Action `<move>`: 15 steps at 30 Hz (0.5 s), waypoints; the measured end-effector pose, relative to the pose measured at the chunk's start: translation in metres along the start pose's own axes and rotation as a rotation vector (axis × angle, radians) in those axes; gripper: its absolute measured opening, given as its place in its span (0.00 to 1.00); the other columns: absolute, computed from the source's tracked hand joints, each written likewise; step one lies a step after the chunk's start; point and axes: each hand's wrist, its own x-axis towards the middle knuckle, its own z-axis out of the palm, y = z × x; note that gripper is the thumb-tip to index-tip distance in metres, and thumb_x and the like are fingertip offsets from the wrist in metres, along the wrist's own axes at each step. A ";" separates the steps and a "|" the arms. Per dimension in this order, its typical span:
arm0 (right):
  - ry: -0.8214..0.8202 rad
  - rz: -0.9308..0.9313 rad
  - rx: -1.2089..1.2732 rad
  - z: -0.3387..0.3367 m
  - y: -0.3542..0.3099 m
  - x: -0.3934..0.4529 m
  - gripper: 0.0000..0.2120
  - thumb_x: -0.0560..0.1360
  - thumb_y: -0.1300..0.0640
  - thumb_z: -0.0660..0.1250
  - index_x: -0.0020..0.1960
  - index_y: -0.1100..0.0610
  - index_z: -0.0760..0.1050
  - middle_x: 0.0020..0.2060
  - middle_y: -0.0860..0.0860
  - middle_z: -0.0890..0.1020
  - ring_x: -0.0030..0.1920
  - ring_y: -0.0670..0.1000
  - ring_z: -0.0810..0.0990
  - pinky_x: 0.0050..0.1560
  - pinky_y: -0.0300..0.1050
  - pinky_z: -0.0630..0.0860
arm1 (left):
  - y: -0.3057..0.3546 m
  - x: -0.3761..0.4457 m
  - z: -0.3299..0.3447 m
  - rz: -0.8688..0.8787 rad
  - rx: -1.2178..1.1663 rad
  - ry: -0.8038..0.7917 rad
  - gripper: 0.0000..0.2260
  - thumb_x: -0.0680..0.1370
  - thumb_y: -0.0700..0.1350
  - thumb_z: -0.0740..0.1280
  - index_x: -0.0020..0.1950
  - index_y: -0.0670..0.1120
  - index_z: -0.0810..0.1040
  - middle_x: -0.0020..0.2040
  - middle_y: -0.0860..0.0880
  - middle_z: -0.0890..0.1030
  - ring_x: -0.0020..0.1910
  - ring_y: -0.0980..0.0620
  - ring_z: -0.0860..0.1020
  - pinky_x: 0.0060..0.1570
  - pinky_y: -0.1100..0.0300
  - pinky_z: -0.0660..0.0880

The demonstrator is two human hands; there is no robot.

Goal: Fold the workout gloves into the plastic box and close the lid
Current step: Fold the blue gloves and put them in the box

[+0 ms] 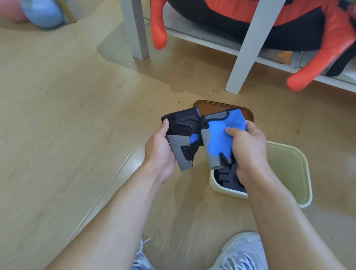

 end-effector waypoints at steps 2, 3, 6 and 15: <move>-0.012 0.011 0.093 -0.002 -0.002 0.002 0.08 0.80 0.63 0.66 0.54 0.52 0.80 0.49 0.53 0.88 0.50 0.57 0.88 0.52 0.58 0.85 | -0.001 0.000 0.000 0.003 0.010 0.014 0.19 0.84 0.52 0.63 0.65 0.39 0.80 0.57 0.40 0.87 0.59 0.39 0.84 0.63 0.43 0.79; -0.058 0.012 0.124 -0.002 -0.003 0.002 0.08 0.80 0.63 0.66 0.55 0.53 0.80 0.50 0.52 0.88 0.51 0.56 0.88 0.51 0.56 0.85 | -0.002 0.000 0.001 0.003 0.020 0.010 0.18 0.84 0.52 0.63 0.65 0.39 0.80 0.56 0.39 0.87 0.58 0.39 0.85 0.61 0.44 0.80; -0.250 -0.017 0.110 0.004 -0.002 -0.004 0.08 0.80 0.62 0.70 0.58 0.54 0.79 0.51 0.51 0.89 0.51 0.53 0.88 0.52 0.53 0.84 | -0.005 0.001 0.001 0.003 0.053 -0.012 0.17 0.84 0.50 0.63 0.63 0.40 0.81 0.56 0.38 0.87 0.58 0.38 0.84 0.61 0.42 0.80; -0.205 -0.167 -0.228 0.010 0.015 -0.004 0.12 0.75 0.56 0.77 0.56 0.49 0.79 0.48 0.46 0.88 0.48 0.48 0.88 0.52 0.55 0.85 | -0.010 -0.002 0.003 0.024 0.174 -0.180 0.20 0.84 0.56 0.63 0.65 0.44 0.82 0.60 0.42 0.86 0.60 0.42 0.84 0.61 0.46 0.80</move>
